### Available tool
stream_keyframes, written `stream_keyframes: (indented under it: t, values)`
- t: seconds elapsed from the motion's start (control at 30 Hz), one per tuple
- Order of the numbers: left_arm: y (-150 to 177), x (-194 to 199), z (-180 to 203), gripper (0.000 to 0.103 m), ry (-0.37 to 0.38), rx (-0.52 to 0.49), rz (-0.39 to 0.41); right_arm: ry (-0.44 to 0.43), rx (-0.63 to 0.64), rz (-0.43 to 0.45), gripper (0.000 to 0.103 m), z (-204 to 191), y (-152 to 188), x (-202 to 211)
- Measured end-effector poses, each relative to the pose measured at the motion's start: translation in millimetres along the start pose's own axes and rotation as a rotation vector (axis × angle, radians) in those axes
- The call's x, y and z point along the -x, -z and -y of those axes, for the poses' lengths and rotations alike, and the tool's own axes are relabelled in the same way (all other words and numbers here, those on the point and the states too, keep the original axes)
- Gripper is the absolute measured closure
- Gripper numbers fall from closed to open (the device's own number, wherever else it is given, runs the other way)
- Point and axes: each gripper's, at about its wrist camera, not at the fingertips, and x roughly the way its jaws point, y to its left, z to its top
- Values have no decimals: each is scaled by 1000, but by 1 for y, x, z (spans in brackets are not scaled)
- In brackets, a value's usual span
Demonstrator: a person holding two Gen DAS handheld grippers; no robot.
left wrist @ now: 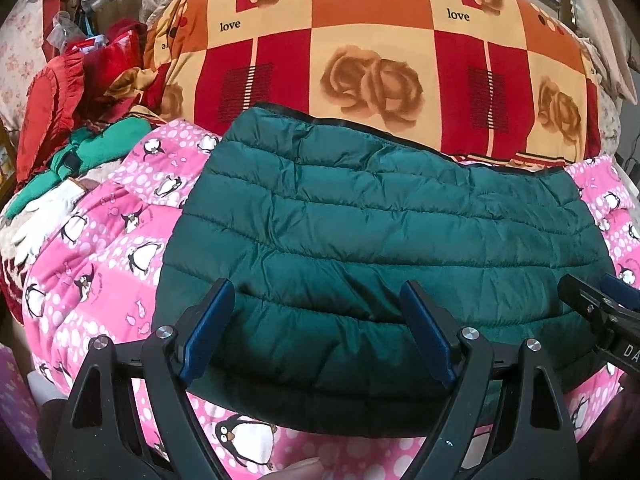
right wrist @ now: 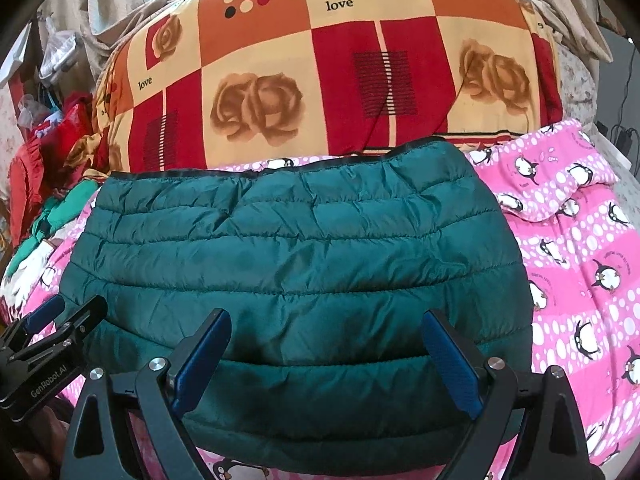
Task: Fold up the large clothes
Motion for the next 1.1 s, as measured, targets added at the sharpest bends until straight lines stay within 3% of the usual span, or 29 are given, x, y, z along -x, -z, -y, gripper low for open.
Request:
stream_keyframes:
  t: [1.1]
  values:
    - [1, -9, 5, 18, 9, 4, -22, 7, 16, -17, 9, -2, -2, -7]
